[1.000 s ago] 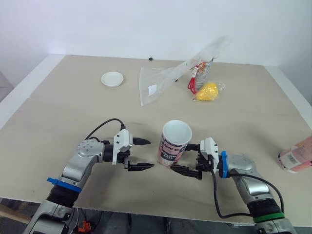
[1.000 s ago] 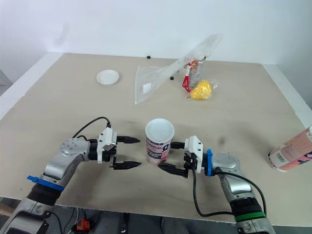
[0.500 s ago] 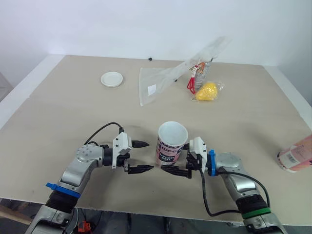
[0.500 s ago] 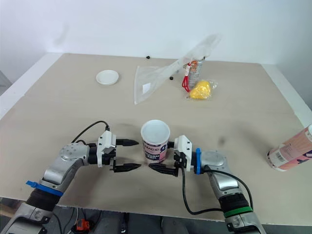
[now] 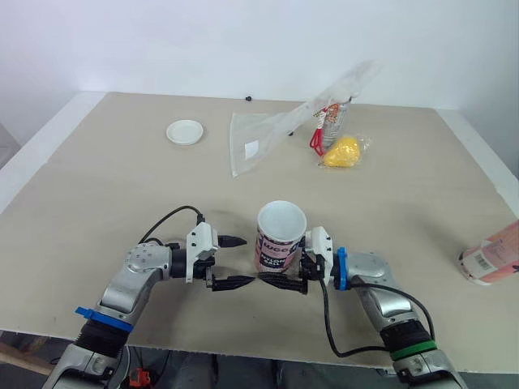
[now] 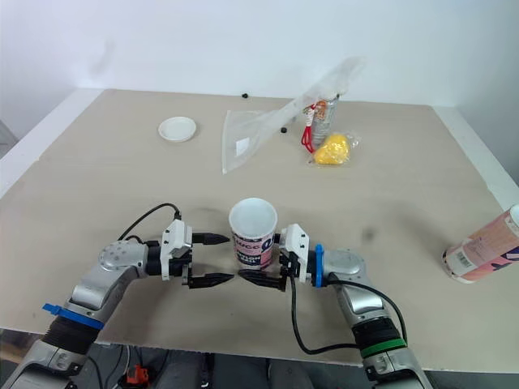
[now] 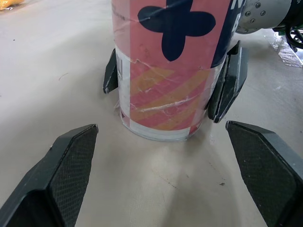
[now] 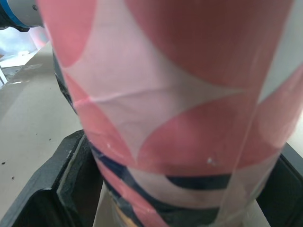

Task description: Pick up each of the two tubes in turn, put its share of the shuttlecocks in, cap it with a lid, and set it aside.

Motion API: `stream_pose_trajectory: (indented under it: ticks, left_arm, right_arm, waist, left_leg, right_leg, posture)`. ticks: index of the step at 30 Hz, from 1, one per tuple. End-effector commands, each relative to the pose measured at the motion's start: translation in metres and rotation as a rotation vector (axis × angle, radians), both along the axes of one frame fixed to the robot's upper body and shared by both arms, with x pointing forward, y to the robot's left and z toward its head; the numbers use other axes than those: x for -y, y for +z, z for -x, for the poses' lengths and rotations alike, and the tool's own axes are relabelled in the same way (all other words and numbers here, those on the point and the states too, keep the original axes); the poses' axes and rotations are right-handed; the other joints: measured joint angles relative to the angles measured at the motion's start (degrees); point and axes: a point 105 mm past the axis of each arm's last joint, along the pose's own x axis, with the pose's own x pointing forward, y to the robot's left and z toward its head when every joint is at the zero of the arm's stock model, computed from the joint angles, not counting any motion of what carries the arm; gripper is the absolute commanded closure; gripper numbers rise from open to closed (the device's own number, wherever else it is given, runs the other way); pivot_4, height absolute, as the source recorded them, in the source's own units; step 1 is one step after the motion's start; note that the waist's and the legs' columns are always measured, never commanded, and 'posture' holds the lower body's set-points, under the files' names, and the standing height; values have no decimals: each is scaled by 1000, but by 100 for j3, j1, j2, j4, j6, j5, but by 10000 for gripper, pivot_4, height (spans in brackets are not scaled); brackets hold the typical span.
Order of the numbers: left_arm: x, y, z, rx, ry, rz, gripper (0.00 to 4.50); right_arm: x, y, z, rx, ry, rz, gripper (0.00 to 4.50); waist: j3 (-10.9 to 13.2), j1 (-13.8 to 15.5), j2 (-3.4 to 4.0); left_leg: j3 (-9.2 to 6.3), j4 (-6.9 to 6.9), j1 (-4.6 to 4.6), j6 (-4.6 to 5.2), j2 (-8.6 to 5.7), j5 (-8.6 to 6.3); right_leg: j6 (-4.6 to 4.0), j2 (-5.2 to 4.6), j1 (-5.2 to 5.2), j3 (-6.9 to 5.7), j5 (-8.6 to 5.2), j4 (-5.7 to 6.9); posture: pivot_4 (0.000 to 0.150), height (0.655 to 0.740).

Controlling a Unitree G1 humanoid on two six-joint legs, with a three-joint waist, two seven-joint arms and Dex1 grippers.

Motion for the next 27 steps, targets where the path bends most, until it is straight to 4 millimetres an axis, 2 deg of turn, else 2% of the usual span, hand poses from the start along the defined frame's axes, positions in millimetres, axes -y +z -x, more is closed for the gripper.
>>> stream_pose_trajectory:
  ticks: [1,10,11,12,18,24,26,27]
  left_arm:
    - [-1,7,1,48,-1,-1,0]
    - [-1,6,1,54,-6,-7,0]
    - [-1,6,1,55,-6,-8,0]
    - [-2,6,1,56,-6,-8,0]
    - [-1,6,0,61,-9,-10,0]
    - [2,13,-1,75,-12,12,0]
    - [3,15,-1,75,-8,24,0]
    - [4,15,-1,74,-2,31,0]
  right_arm:
    - [-7,4,-1,20,16,-13,399]
    - [-9,4,-2,16,30,-16,399]
    - [-8,3,-2,14,27,-13,5605]
    - [-8,3,-2,13,24,-10,8878]
    - [-3,1,1,13,18,2,8878]
    - [23,15,2,25,-146,-42,8878]
    - [40,22,0,32,-267,-75,8878]
    - [57,27,-3,36,-397,-113,8878]
  waist:
    - [0,0,0]
    - [0,0,0]
    - [0,0,0]
    - [0,0,0]
    - [0,0,0]
    - [0,28,0]
    - [0,32,0]
    - [0,33,-1]
  left_leg:
    - [0,0,1,0,1,0]
    - [2,0,0,-1,1,0]
    - [2,0,0,-1,1,0]
    - [2,0,0,-1,1,0]
    - [2,0,0,-1,1,0]
    - [-2,-1,-3,-1,-7,0]
    - [-1,-2,-6,-1,-14,0]
    - [-1,-2,-7,-1,-15,0]
  right_leg:
    - [0,0,0,0,0,0]
    - [-2,-1,0,-1,0,0]
    - [-2,0,0,-1,0,0]
    - [-2,0,0,-1,0,0]
    - [-2,-1,0,-1,0,0]
    - [-6,-7,3,0,-3,0]
    - [-6,-14,3,0,-3,-1]
    - [-6,-17,2,0,-3,-1]
  posture:
    - [1500,7400]
    - [1500,7400]
    - [1500,7400]
    - [1500,7400]
    - [1500,7400]
    - [1500,7400]
    - [1500,7400]
    - [1500,7400]
